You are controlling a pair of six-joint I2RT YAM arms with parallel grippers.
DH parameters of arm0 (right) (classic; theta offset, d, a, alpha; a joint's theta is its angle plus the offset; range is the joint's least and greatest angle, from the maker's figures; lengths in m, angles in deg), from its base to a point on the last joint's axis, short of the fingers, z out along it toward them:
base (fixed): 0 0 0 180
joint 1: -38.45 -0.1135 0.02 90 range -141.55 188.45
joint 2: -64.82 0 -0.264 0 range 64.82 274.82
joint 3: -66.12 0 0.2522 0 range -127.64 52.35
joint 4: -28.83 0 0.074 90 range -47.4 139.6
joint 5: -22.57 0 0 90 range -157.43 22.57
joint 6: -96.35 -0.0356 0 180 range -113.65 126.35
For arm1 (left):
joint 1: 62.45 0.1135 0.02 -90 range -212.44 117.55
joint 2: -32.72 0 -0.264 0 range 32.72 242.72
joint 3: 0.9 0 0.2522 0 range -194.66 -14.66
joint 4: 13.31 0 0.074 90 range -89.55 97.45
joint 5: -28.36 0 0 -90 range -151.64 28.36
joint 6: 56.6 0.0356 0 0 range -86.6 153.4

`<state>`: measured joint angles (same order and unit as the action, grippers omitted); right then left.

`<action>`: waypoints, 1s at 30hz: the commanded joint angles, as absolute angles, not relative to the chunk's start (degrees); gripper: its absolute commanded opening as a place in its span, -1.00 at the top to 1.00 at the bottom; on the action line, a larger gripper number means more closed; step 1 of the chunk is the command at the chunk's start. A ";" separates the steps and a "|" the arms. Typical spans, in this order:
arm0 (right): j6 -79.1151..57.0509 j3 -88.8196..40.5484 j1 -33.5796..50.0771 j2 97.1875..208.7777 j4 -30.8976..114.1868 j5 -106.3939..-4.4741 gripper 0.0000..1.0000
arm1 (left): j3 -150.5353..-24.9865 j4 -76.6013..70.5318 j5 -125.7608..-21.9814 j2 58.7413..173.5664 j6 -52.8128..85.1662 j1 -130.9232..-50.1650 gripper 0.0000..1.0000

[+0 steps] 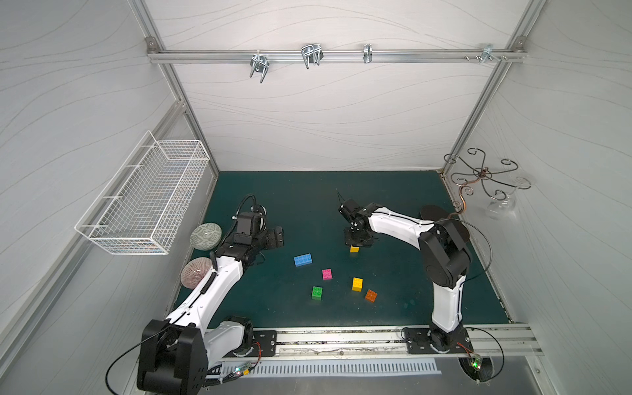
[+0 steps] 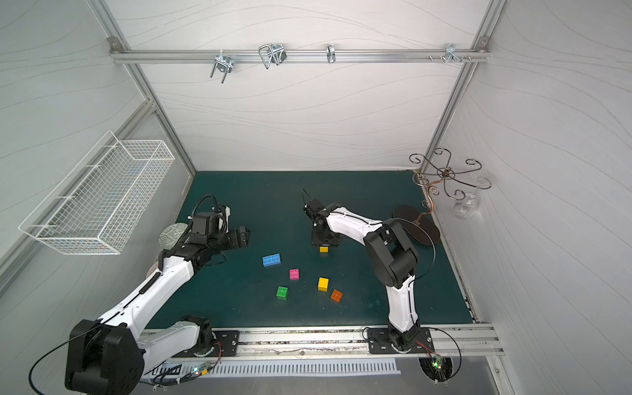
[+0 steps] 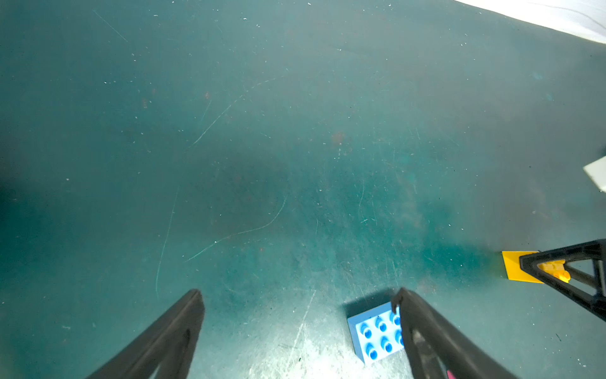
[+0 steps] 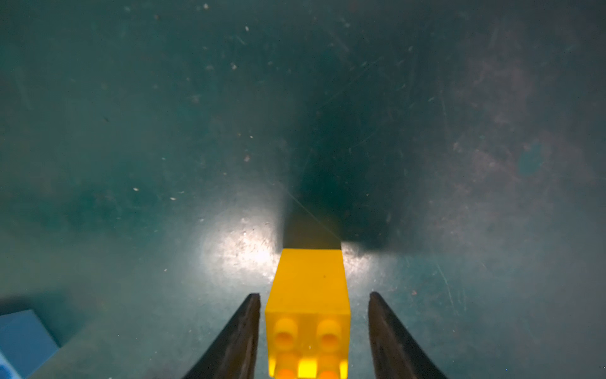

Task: Assemble the number 4 with lego
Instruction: Adjust the lego brick at the center of the board, then pick up the lego brick from the center of the board.

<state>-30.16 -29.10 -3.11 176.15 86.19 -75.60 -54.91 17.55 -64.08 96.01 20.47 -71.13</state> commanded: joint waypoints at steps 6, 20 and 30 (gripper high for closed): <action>-30.36 -24.58 -3.88 164.00 91.31 -72.96 -0.23 | -56.47 18.76 -63.93 93.72 20.03 -72.69 -0.90; -44.29 -1.93 -11.16 140.87 99.24 -65.98 -0.25 | -55.79 22.50 -68.64 90.63 17.95 -76.06 -0.89; -51.10 1.04 -11.93 144.37 97.21 -65.10 -0.26 | -55.36 21.86 -68.70 90.76 16.91 -76.73 -0.89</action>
